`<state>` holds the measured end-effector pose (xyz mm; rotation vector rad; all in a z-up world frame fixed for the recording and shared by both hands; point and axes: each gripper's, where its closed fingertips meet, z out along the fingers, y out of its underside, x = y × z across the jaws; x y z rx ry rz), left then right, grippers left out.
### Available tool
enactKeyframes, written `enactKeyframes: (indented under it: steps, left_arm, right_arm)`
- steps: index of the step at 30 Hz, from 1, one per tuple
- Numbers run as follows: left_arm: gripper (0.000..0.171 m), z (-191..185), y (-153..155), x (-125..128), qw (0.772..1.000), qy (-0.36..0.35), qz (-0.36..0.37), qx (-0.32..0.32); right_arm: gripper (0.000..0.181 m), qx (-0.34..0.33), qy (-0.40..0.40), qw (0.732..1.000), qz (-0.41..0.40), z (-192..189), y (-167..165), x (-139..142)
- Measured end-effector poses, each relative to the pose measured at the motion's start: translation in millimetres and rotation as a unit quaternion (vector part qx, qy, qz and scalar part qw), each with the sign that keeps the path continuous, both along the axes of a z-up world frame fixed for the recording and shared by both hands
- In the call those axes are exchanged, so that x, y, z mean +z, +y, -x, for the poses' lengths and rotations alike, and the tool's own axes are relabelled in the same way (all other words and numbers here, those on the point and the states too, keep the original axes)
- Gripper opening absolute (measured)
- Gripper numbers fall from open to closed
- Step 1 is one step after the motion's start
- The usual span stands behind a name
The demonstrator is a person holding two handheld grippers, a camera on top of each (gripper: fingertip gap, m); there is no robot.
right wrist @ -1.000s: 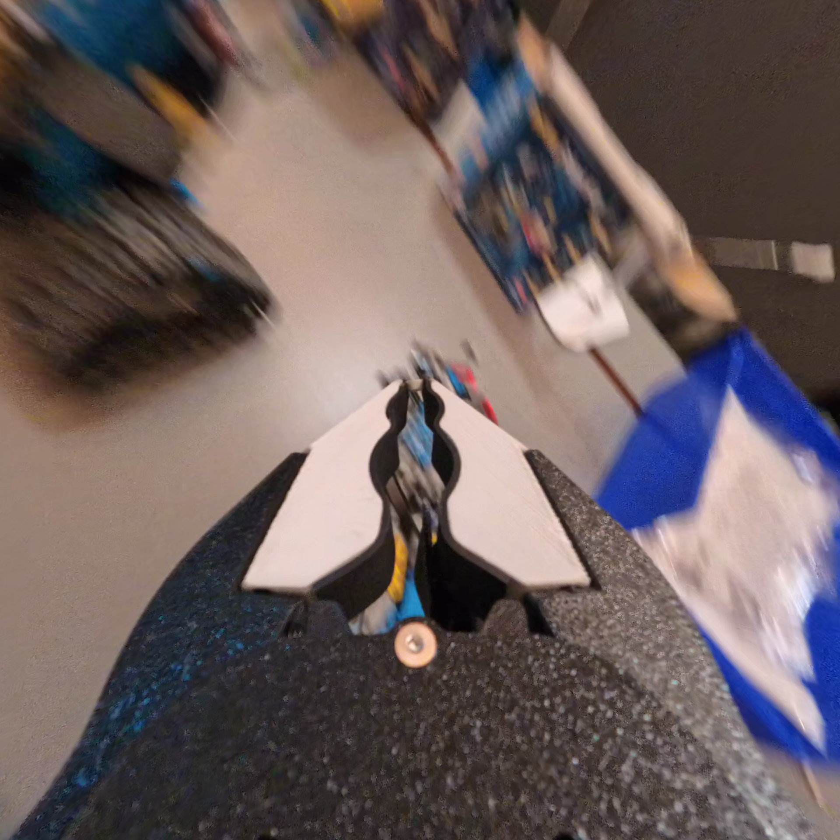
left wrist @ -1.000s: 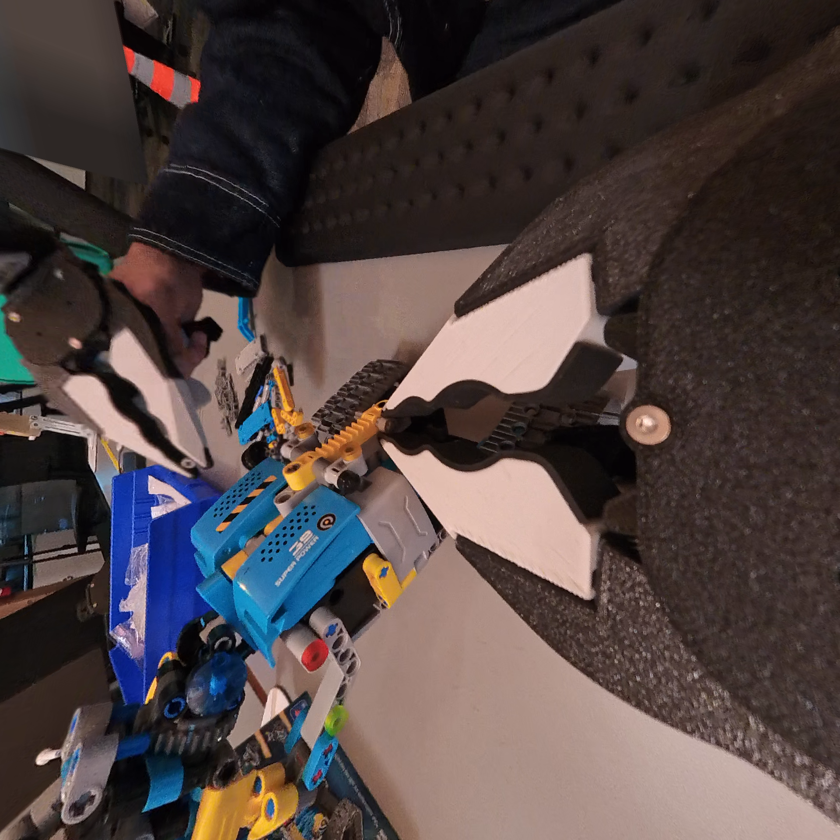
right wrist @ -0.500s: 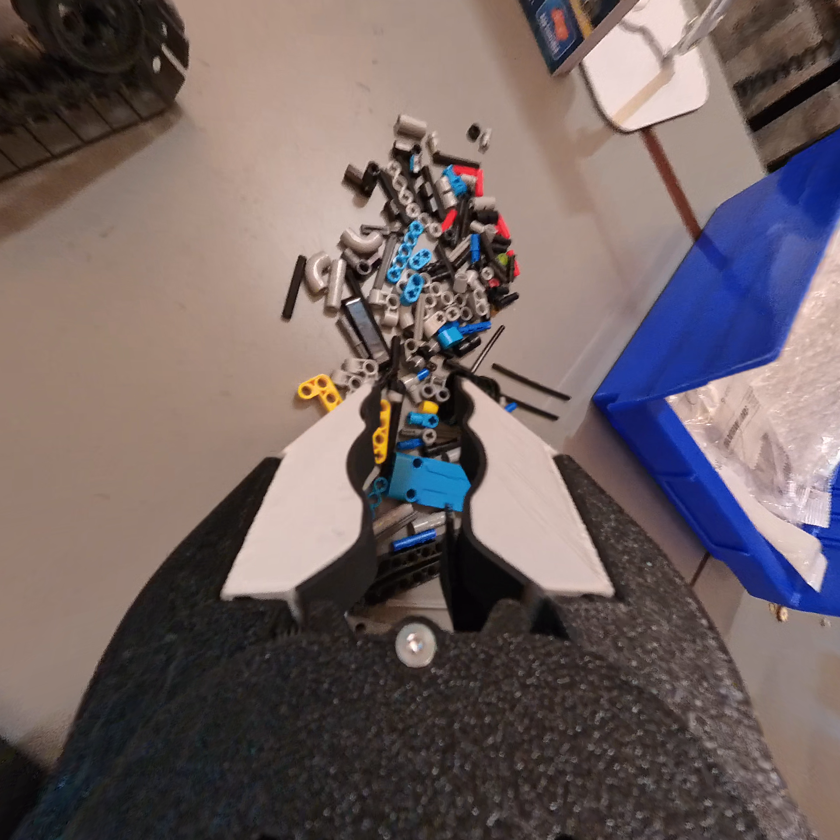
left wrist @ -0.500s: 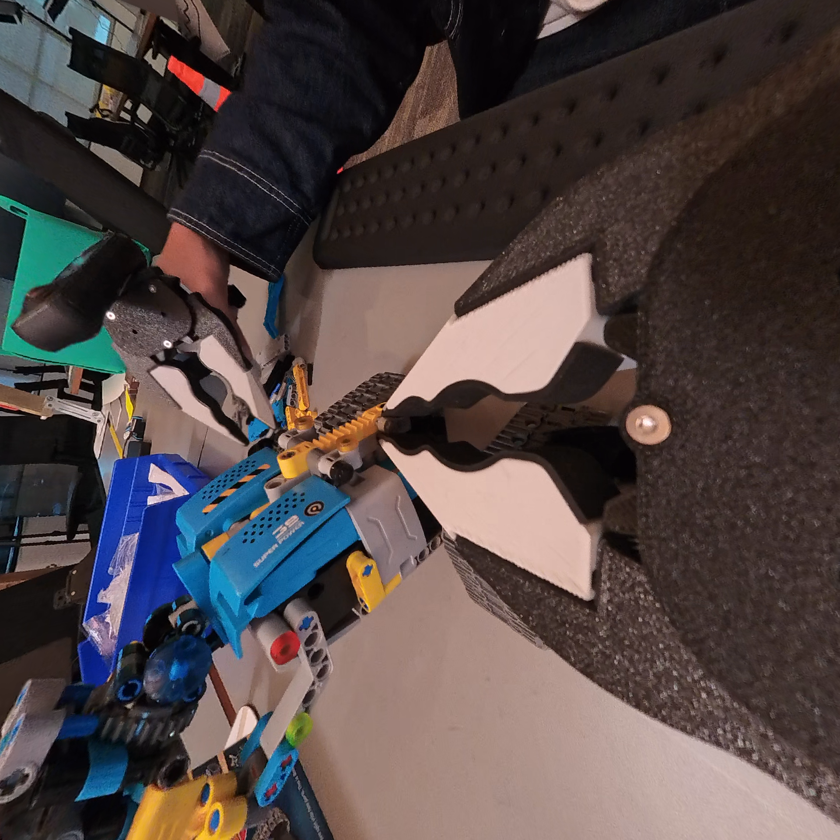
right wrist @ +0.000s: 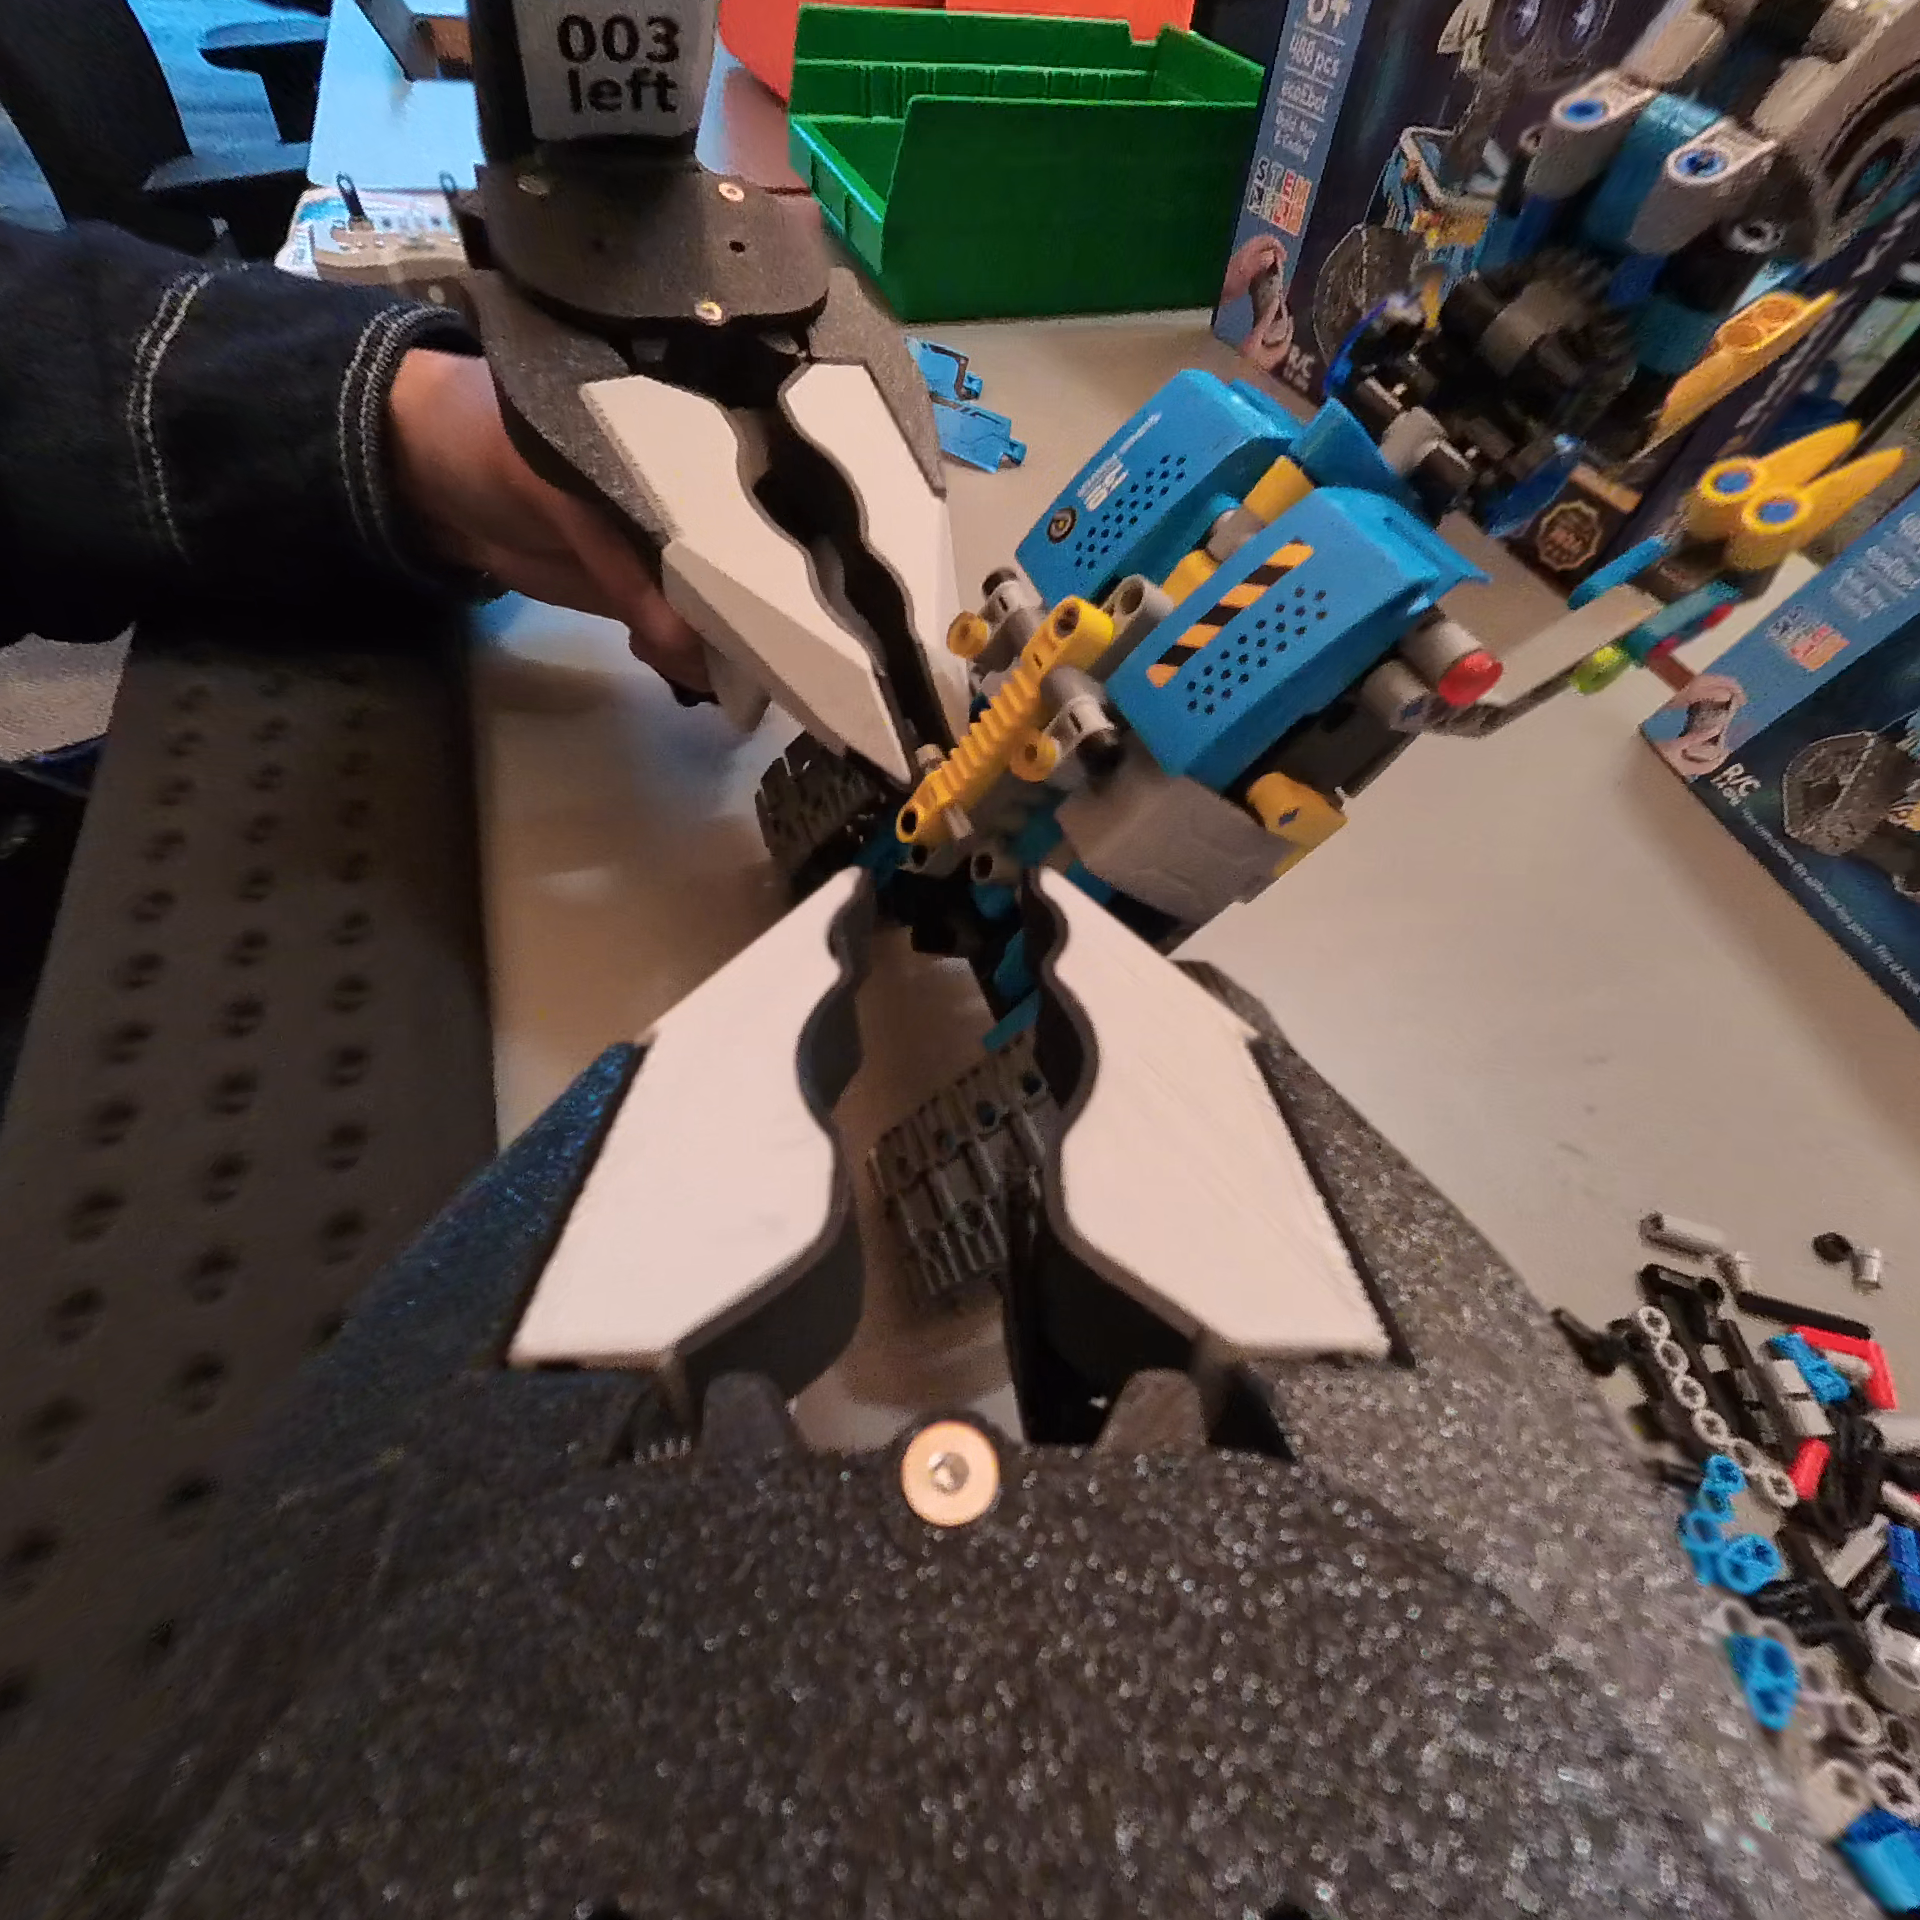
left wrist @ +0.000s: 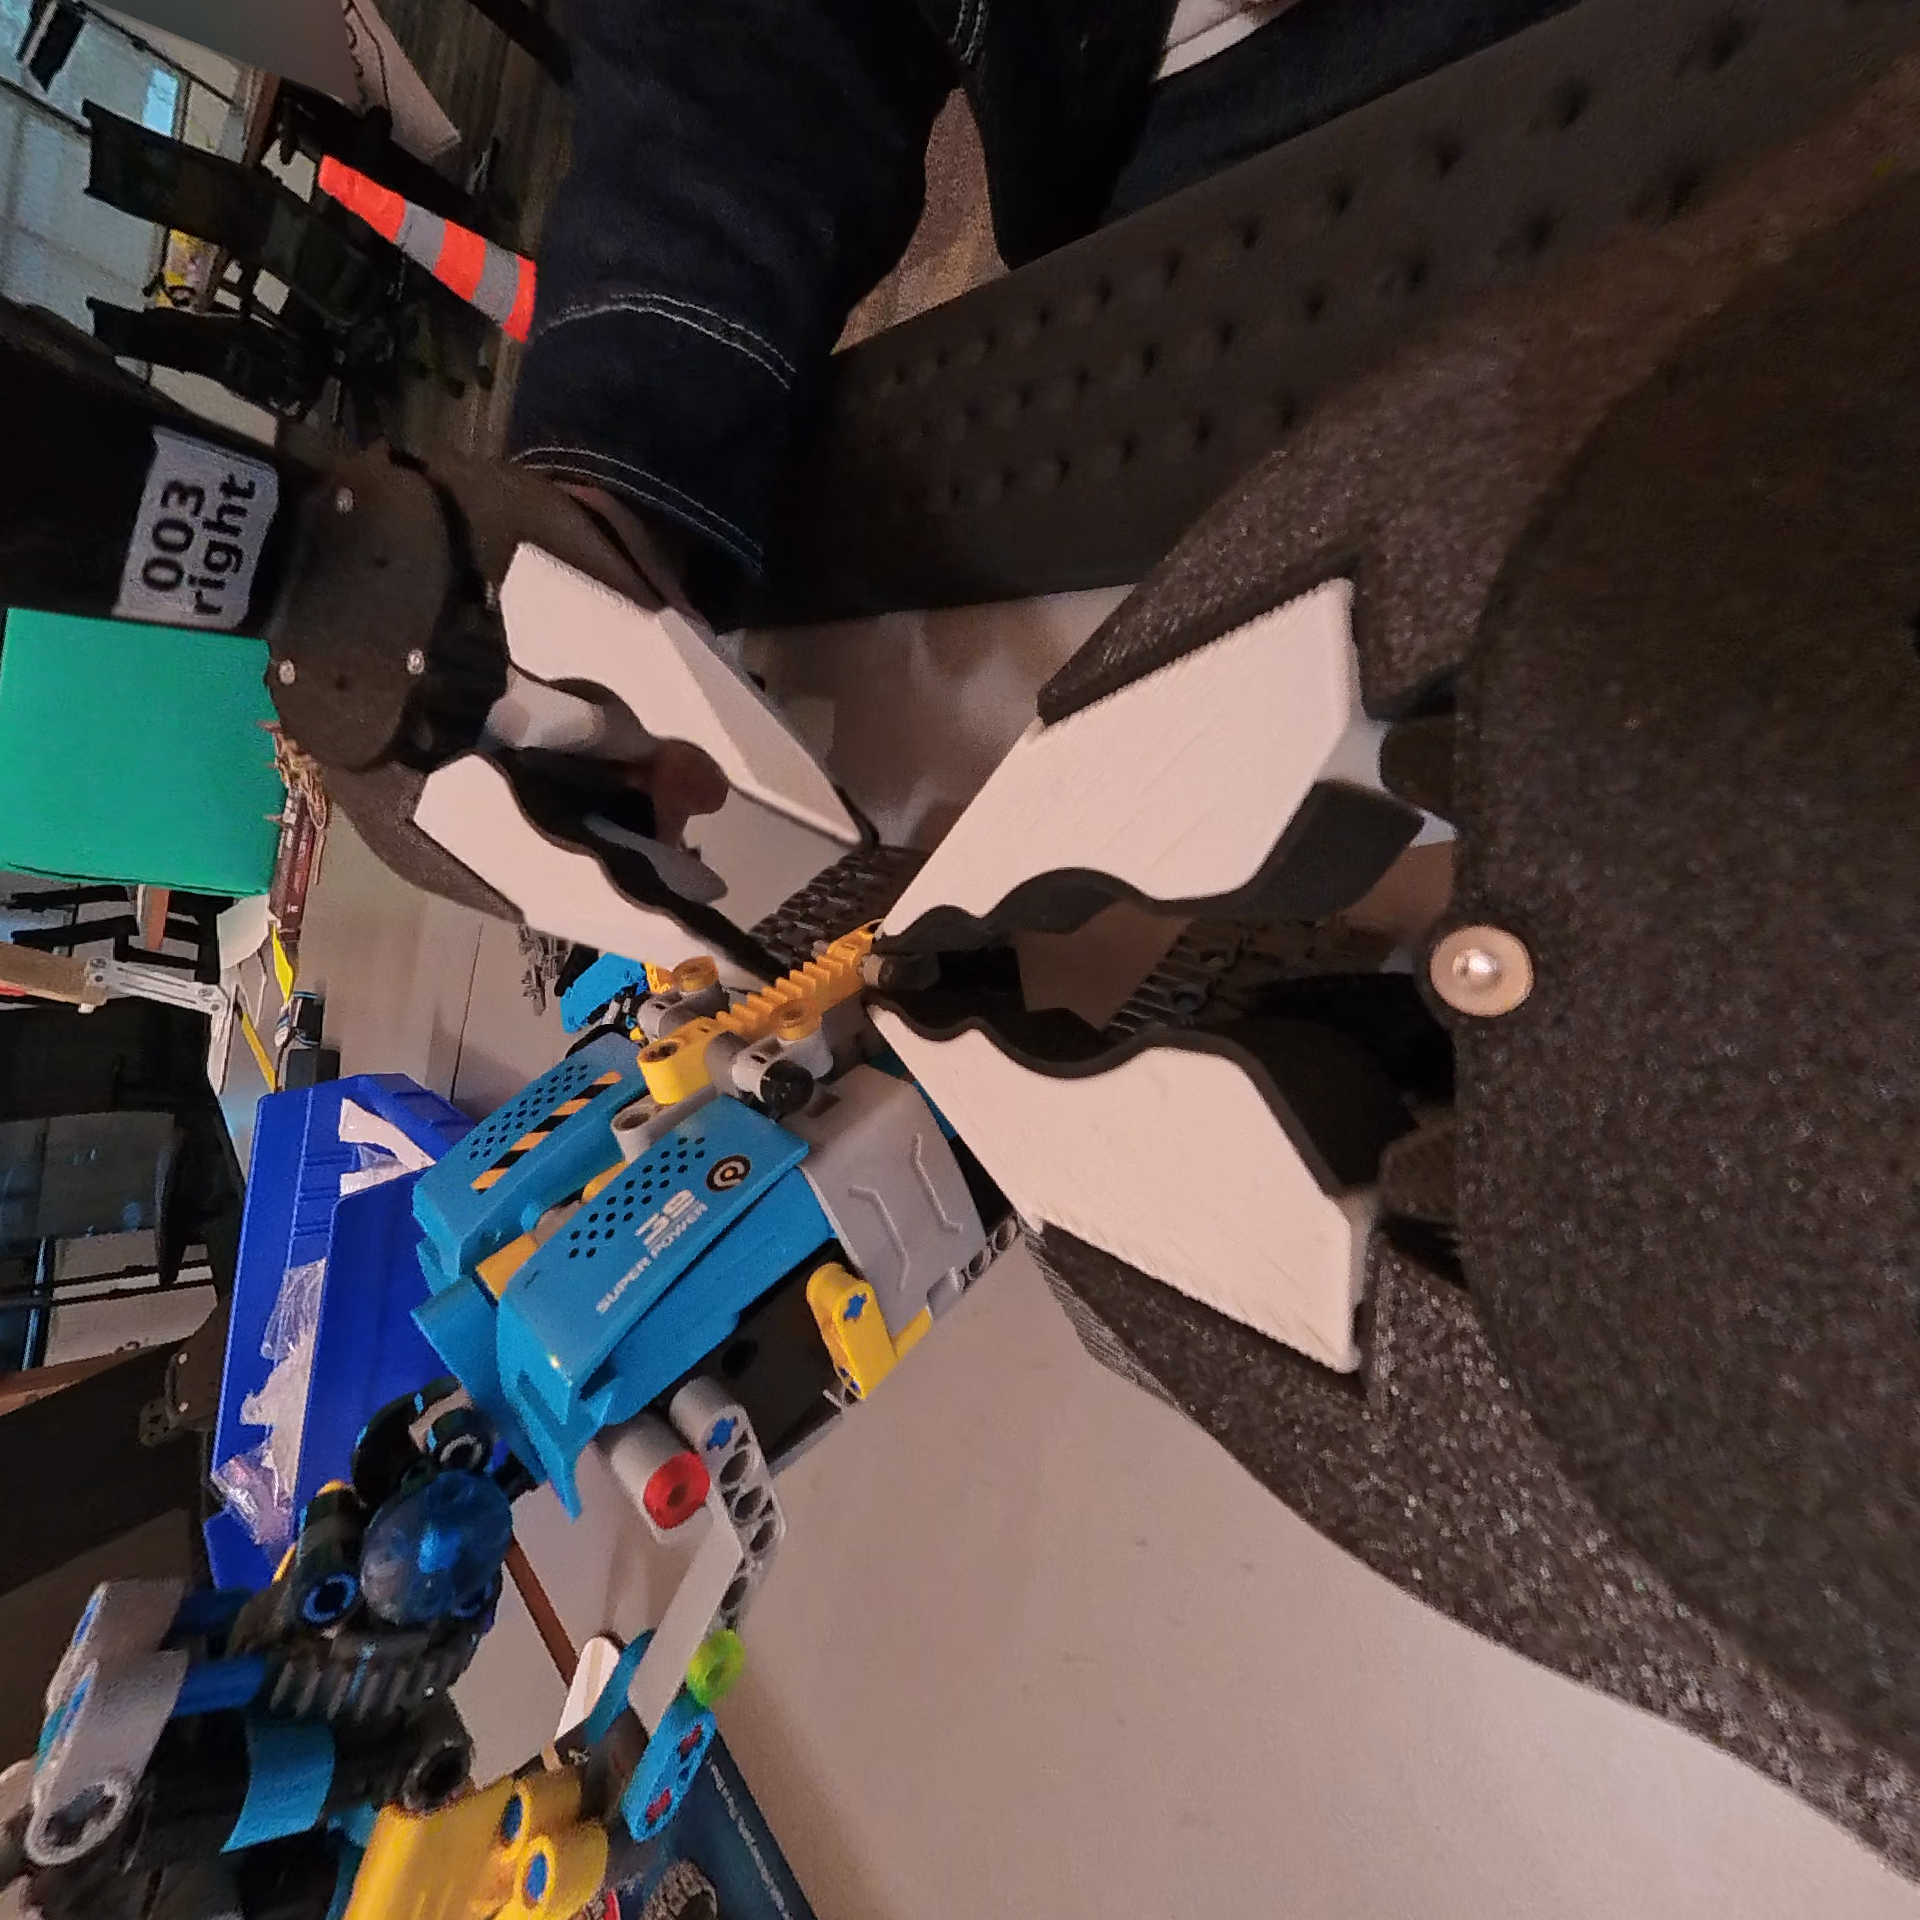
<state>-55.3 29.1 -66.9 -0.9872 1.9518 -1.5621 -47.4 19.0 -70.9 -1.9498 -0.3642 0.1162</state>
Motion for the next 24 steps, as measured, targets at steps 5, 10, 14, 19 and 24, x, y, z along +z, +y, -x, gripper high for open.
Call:
enactKeyframes:
  steps: [5,10,14,19,24]
  left_arm:
    - [0.005,-1.3,-2.6,0.2,1.0,-0.006,-0.007,-0.001]
    - [0.005,-1.1,-3.8,0.1,0.999,-0.021,-0.028,-0.006]
    - [0.005,0.7,-5.5,-0.1,0.998,-0.033,-0.045,-0.012]
    - [0.004,6.2,-7.3,-0.1,0.997,-0.031,-0.051,-0.041]
    - [0.004,11.9,-8.1,-0.2,0.996,-0.034,-0.057,-0.064]
  right_arm:
    - [0.025,-0.025,-0.04,0.999,-0.012,4.5,10.6,1.5]
    - [0.01,-0.003,0.013,1.0,-0.011,5.1,8.8,1.3]
    - [0.007,0.022,0.02,1.0,-0.01,7.1,6.3,1.5]
    - [0.001,0.065,0.03,0.997,-0.015,12.3,1.9,3.1]
    - [0.0,0.083,0.033,0.996,-0.013,16.7,1.1,2.8]
